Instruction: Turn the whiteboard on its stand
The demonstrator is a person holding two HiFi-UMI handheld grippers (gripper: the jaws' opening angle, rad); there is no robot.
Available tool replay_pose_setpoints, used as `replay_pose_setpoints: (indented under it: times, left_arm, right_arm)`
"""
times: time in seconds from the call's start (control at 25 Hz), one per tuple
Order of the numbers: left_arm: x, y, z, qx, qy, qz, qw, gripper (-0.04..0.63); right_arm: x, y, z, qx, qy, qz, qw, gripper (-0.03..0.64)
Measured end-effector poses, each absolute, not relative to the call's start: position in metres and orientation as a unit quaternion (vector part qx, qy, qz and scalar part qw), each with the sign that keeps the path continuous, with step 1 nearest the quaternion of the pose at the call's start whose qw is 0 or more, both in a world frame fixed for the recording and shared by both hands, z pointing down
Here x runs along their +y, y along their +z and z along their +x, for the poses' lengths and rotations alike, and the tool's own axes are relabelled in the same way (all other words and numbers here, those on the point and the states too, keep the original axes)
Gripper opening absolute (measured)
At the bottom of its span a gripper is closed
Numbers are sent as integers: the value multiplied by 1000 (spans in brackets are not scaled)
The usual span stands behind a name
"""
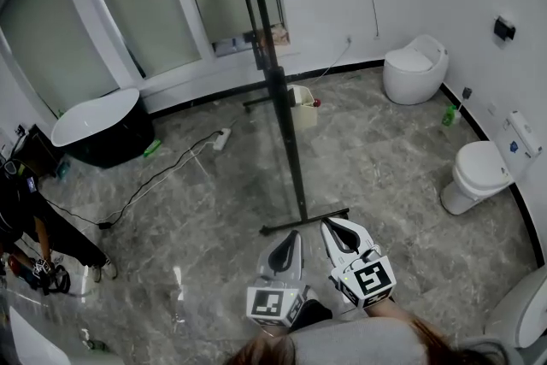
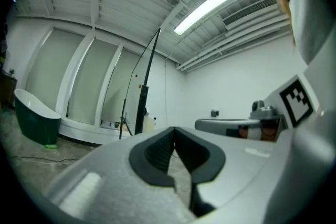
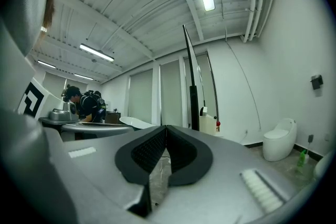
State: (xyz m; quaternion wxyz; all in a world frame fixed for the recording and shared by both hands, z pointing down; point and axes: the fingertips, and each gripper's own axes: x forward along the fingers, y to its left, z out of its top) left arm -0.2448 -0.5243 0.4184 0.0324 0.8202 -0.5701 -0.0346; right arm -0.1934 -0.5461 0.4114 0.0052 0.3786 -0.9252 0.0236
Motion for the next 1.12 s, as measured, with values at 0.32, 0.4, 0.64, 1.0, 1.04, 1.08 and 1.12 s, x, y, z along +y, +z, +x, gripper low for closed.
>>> replay_pose_setpoints:
  times: [0.32,0.4,0.64,1.0,1.04,1.08,1.12]
  left_arm:
    - [-582,421,-276,-563,-25,825,33,2]
    - [-588,424,-281,-566,-26,823,38,2]
    - [-606,420,-290,-577,-32,815,36,2]
    - [-612,415,-304,-599,-31,800,33,2]
    - [-613,414,-306,-601,-29,798,32,2]
    - [-613,414,-307,-602,-28,797,32,2]
    - [-613,414,-308,-604,-25,796,32,2]
  right_arm:
    - [-607,410,-221,-919,28,393,-7,-6]
    - [-615,410,-223,-919,29,394,-5,-6]
    - [-643,400,-229,-923,24,384,-19,26]
    - [-745,299,-271,-928,-74,364,-13,151]
    - [-762,275,-274,-923,-86,373,-25,180]
    - [-779,251,-276,-918,-97,383,-37,202]
    - [-796,228,-280,-912,-107,393,-47,233]
